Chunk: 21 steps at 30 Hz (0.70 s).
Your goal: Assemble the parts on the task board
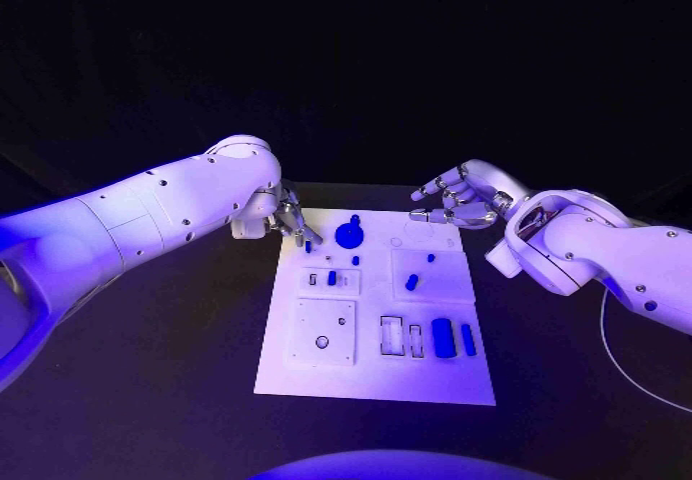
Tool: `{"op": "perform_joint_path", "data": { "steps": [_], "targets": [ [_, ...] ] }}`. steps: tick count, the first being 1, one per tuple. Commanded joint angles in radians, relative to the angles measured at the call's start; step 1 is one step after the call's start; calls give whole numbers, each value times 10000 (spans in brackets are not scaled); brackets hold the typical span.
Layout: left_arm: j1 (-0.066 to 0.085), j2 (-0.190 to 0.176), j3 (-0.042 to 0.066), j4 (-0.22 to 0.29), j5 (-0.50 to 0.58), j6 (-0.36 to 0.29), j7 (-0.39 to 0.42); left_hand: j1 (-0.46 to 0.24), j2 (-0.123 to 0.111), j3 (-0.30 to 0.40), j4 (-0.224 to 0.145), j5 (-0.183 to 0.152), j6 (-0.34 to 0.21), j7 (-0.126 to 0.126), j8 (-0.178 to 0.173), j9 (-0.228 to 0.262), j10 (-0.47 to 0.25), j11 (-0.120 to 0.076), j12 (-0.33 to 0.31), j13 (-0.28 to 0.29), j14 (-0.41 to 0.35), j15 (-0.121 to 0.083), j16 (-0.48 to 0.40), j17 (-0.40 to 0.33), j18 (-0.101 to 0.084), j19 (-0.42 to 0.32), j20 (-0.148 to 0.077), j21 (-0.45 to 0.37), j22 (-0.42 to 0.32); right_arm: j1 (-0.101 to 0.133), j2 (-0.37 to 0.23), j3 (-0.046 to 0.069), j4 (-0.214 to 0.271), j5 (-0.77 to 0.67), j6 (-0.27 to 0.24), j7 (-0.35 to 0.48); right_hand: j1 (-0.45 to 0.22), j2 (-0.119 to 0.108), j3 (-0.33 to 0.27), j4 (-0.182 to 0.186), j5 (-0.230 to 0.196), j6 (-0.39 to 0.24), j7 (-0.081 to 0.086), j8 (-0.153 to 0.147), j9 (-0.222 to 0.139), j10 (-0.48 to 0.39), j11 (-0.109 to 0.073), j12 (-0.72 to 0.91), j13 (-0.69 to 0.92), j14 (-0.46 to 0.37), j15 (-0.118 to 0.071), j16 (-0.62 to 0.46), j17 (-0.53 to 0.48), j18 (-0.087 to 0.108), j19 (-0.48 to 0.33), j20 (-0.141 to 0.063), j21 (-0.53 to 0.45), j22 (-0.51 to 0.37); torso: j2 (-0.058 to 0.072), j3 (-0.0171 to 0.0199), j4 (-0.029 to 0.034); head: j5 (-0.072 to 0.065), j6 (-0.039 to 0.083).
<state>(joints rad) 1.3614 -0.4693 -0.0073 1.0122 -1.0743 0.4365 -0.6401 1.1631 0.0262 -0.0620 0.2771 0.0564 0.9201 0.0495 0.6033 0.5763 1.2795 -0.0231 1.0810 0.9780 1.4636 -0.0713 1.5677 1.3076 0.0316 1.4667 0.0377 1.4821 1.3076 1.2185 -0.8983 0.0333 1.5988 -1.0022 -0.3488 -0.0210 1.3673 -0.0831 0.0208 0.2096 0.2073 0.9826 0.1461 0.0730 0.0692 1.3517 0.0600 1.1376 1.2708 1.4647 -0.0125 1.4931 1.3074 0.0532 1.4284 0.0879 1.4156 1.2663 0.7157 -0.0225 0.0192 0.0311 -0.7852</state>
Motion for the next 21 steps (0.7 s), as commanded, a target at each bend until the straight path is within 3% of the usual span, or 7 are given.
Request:
{"op": "perform_joint_path", "data": {
  "steps": [1,21],
  "targets": [
    [-7,56,-5,-30,41,263,111,115,16,-27,-61,0,86,-9,60,18,79,22,47,15,1072,-78,31,2632,-26,506,-57,55,1538,-9,14,0,4,-30,133,77,-37,62,-39,-2,57,-4,1,-33,2,-50,-11,-8,0,737,-39,-32,1305,110,-54,8,-46,-6,11,-2,-7,10,-15],
    [-55,213,-53,-246,43,170,64,754,477,165,-315,8,91,-44,66,120,97,-11,46,-23,1072,-109,31,2632,-19,493,-87,30,1524,-10,13,0,13,-30,164,96,-21,69,-39,-10,66,-3,0,-32,3,-49,-13,-6,0,736,-40,-37,1299,111,-57,7,-50,-12,3,-3,-5,-29,-61]
  ]
}}
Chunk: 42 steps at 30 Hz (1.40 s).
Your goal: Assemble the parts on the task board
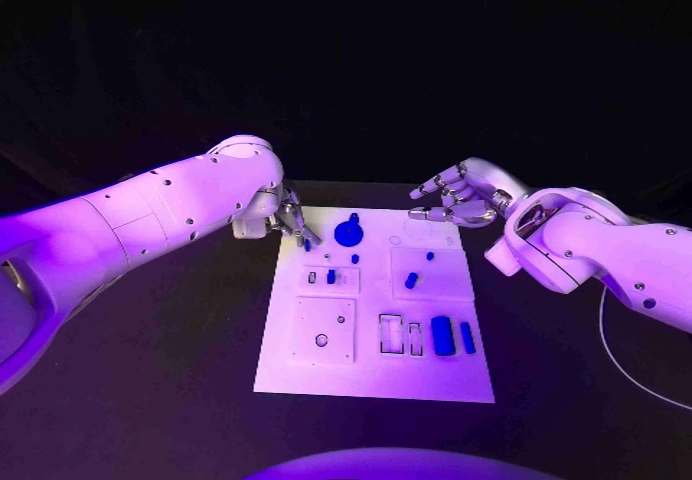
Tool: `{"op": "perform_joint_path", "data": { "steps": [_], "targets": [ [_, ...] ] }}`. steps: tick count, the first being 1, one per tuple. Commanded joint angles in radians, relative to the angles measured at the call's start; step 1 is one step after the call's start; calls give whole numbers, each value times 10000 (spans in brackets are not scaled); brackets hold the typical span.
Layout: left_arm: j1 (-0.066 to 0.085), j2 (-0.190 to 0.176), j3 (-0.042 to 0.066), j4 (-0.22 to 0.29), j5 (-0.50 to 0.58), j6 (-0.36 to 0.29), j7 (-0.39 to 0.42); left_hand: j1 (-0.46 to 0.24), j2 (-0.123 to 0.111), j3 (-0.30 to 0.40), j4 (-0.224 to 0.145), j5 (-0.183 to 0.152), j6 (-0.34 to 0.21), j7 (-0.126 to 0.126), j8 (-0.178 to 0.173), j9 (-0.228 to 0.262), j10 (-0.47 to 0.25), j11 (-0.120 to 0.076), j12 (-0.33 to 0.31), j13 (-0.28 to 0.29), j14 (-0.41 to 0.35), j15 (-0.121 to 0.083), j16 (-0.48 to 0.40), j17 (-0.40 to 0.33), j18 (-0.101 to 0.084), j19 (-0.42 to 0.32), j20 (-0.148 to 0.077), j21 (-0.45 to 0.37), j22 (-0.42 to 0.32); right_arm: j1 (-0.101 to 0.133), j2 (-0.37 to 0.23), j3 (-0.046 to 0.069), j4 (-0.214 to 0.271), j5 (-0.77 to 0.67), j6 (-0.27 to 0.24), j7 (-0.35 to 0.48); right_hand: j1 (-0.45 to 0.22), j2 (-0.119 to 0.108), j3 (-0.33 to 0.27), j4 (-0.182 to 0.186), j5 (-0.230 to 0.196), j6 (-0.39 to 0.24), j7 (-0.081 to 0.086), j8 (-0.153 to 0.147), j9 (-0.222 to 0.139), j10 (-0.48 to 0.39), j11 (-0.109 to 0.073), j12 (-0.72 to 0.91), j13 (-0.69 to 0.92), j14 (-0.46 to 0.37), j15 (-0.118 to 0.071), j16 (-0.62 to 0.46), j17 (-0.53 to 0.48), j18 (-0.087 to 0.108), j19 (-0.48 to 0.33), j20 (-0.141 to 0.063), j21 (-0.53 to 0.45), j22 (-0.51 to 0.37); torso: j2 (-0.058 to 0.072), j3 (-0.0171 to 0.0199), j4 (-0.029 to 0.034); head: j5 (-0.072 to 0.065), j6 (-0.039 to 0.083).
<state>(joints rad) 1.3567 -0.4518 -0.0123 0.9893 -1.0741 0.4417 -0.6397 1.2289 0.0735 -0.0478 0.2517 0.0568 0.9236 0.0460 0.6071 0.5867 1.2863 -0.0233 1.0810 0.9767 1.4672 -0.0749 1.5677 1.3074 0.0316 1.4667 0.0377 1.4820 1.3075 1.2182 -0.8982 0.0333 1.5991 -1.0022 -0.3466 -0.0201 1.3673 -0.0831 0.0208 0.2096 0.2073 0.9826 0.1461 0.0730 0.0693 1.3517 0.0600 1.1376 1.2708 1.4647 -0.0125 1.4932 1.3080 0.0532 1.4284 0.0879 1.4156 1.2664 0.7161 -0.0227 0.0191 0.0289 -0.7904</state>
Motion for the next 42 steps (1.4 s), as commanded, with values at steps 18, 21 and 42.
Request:
{"op": "perform_joint_path", "data": {
  "steps": [18,21,42],
  "targets": [
    [-27,-9,-19,54,336,-123,224,1414,-137,3812,-1523,110,-323,42,-228,116,-142,54,-306,-356,1036,-64,31,2634,-4,457,-87,-45,1489,-8,7,-1,8,-31,239,71,0,83,-41,-19,79,0,-1,-31,3,-26,-15,36,26,736,-42,-42,1288,113,-61,5,-58,-23,-12,4,6,9,-60],
    [-27,-132,-18,222,562,-295,258,1072,-450,4736,-1637,124,-315,37,-157,214,-118,41,-315,-396,1036,-46,31,2634,-3,458,-74,-50,1497,-9,9,-1,1,-31,257,64,0,83,-41,-19,79,0,-1,-31,3,-26,-15,36,26,736,-42,-42,1288,113,-61,5,-58,-23,-21,5,3,14,-69],
    [-296,-2133,-83,3422,726,-2378,613,-182,-1561,7062,-2252,406,-203,-23,224,615,206,-49,-48,-235,1036,-84,31,2634,-39,536,-130,50,1664,-67,-59,-19,10,-31,357,49,0,83,-41,-19,79,0,-1,-31,3,-26,-15,36,26,736,-42,-42,1288,113,-61,5,-58,-23,-108,4,118,7,-105]
  ]
}}
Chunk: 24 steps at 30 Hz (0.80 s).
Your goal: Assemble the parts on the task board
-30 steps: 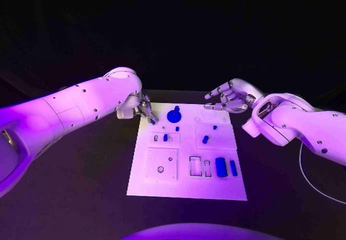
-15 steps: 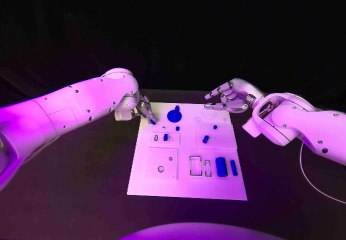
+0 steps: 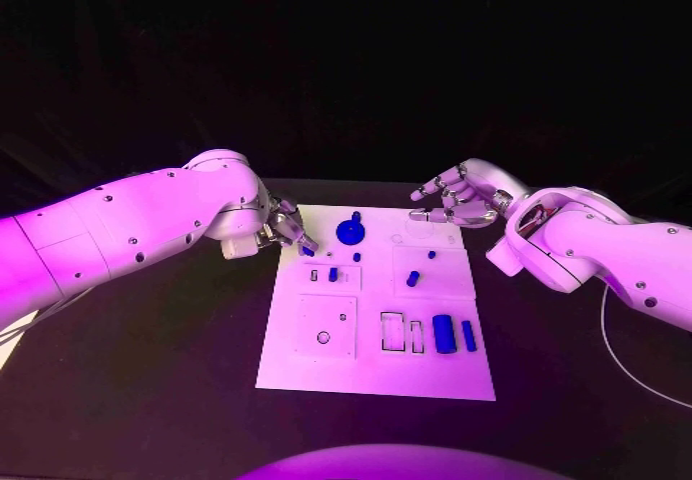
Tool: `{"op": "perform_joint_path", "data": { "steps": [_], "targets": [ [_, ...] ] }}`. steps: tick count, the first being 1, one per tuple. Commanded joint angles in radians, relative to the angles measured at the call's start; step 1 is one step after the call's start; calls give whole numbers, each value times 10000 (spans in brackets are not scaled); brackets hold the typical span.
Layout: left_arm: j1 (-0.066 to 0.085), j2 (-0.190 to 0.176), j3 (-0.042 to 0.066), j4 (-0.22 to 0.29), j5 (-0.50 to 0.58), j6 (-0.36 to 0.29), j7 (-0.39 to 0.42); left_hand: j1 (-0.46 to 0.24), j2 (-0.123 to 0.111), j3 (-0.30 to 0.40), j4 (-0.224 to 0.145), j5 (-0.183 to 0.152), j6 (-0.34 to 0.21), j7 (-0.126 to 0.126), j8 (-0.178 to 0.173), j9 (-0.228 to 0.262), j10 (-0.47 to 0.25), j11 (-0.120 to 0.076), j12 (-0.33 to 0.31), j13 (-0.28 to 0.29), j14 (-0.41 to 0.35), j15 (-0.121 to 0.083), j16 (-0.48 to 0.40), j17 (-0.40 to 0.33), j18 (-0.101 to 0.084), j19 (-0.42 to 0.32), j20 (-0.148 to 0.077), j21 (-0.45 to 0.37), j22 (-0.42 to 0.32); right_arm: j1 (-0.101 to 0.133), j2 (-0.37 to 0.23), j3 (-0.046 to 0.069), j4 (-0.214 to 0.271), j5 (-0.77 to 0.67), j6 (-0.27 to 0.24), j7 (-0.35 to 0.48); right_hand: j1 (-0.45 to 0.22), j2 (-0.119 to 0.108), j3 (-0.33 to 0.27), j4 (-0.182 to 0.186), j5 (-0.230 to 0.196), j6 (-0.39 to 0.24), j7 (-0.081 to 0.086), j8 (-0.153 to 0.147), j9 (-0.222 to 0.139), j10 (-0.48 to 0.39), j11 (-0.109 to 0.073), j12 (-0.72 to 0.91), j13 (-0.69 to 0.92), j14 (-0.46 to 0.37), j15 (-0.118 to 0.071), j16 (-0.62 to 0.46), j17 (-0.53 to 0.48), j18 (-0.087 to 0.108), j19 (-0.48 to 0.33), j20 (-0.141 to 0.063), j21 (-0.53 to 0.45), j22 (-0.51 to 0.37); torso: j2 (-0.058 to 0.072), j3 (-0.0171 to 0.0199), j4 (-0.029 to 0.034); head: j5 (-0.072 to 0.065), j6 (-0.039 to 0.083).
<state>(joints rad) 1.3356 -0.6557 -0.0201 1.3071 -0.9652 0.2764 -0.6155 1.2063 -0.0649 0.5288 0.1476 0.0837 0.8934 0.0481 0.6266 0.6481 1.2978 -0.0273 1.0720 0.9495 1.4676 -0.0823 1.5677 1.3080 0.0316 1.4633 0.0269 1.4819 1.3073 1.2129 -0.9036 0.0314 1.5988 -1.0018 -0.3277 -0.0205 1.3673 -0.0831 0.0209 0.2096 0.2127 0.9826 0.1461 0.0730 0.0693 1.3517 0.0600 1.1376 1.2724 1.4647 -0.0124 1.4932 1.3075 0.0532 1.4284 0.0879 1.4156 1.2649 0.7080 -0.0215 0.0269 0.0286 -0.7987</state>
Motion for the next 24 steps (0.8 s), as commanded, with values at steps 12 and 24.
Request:
{"op": "perform_joint_path", "data": {
  "steps": [12,24],
  "targets": [
    [-531,-183,-73,509,-963,-796,477,25,-303,1393,-1295,251,173,-62,14,-18,185,-30,97,102,1032,-22,31,2628,-44,580,-32,63,1685,-52,3,-3,6,-33,194,70,0,83,-42,-19,25,1,-1,-31,3,-27,-15,36,10,736,-42,-42,1293,113,-61,5,-58,-9,-17,-9,18,17,-55],
    [-602,-197,-104,625,-1047,-57,346,14,-370,1432,-1342,271,225,-73,2,-34,240,-41,124,133,1032,-27,31,2628,-51,592,-37,83,1710,-63,0,-5,11,-30,211,71,0,83,-42,-19,25,1,-1,-31,3,-27,-15,36,10,736,-42,-42,1293,113,-61,5,-58,-9,-24,-4,29,21,-105]
  ]
}}
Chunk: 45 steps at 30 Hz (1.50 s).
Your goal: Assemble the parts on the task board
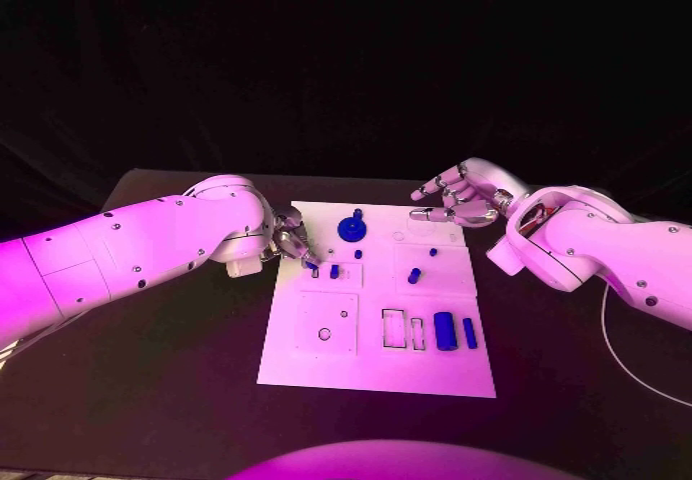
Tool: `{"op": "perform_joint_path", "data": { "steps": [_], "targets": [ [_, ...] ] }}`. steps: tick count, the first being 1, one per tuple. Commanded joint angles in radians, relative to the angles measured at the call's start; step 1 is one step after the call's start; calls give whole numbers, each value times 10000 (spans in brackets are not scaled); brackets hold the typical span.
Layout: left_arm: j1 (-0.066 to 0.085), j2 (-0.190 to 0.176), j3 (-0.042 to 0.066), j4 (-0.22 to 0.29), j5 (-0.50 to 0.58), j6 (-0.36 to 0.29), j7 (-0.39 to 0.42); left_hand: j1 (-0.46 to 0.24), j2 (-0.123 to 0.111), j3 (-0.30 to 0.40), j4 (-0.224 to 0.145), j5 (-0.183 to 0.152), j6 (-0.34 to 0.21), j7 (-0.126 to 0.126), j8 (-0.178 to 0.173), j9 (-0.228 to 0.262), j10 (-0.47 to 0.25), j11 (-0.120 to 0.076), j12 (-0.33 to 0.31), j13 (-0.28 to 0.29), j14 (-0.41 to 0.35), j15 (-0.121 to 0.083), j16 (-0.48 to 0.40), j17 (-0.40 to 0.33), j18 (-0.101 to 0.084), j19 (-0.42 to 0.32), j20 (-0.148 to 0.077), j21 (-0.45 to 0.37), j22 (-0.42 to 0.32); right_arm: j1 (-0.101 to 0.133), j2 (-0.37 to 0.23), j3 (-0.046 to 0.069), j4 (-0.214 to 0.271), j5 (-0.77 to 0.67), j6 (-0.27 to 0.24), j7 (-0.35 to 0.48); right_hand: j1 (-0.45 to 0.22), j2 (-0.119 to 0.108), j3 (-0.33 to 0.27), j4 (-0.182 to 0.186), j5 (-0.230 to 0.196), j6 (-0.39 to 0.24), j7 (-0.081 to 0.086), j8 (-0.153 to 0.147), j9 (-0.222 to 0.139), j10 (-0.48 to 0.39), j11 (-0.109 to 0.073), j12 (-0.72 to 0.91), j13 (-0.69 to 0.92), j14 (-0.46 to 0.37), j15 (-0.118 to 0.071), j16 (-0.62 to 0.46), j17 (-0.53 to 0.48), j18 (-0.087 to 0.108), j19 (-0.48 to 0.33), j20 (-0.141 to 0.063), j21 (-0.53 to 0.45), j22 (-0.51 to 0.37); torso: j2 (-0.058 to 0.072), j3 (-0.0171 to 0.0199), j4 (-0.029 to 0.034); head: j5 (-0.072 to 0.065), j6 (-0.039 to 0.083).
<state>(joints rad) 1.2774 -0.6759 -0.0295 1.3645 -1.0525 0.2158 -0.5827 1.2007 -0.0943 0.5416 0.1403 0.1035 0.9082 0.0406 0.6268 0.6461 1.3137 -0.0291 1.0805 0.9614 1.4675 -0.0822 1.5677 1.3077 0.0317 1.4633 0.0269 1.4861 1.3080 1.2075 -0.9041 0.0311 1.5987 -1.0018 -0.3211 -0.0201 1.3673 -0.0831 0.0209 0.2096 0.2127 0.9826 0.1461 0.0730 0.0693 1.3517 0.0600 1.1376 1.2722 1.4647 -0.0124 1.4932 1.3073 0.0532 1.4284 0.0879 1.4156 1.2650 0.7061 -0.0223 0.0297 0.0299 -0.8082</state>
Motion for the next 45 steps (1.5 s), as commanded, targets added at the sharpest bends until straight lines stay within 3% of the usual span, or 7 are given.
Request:
{"op": "perform_joint_path", "data": {
  "steps": [1,9,24,39,45],
  "targets": [
    [-21,-1,-10,67,-191,647,-2,70,-81,1307,-1272,74,80,1,-1,-15,84,-23,39,16,1033,-29,31,2631,-51,593,-37,43,1704,-8,5,-1,12,-30,147,67,0,83,-42,-19,25,1,-1,-31,3,-27,-15,36,12,736,-42,-42,1296,113,-61,5,-58,-10,-2,3,0,6,-13],
    [-36,-18,-14,177,-261,1071,-109,51,-115,1349,-1298,136,129,-5,-18,-35,124,-29,50,34,1033,-31,31,2631,-53,596,-41,47,1712,-10,7,-1,12,-25,158,71,0,83,-42,-19,25,1,-1,-31,3,-27,-15,36,12,736,-42,-42,1296,113,-61,5,-58,-10,-8,4,3,15,-30],
    [-43,3,-23,197,-281,1199,-223,29,-126,1372,-1301,176,157,-7,-27,-46,141,-30,45,32,1033,-32,31,2631,-52,593,-43,43,1709,-10,-7,-1,26,-11,154,73,11,99,-61,-23,37,10,-3,-27,5,-16,-17,52,17,735,-45,-54,1284,112,-58,2,-61,-7,-3,1,7,35,-52],
    [-43,265,-67,72,-23,1290,-780,-721,78,1109,-826,167,447,-98,-21,-87,309,-81,98,117,1033,-71,31,2631,-64,617,-68,76,1764,-10,-18,-1,50,-10,144,70,11,99,-61,-23,37,10,-3,-27,5,-16,-17,52,17,735,-45,-54,1284,112,-58,2,-61,-7,-5,10,-4,65,-75],
    [-43,346,-84,-11,17,1405,-1090,-1022,35,781,-674,159,562,-152,-33,-119,355,-120,105,141,1033,-100,31,2631,-75,637,-87,106,1806,-10,-33,-1,79,-7,125,70,12,103,-67,-23,40,14,-4,-25,6,-23,-17,37,5,733,-46,-59,1278,115,-65,2,-70,-23,-9,9,-4,68,-74]
  ]
}}
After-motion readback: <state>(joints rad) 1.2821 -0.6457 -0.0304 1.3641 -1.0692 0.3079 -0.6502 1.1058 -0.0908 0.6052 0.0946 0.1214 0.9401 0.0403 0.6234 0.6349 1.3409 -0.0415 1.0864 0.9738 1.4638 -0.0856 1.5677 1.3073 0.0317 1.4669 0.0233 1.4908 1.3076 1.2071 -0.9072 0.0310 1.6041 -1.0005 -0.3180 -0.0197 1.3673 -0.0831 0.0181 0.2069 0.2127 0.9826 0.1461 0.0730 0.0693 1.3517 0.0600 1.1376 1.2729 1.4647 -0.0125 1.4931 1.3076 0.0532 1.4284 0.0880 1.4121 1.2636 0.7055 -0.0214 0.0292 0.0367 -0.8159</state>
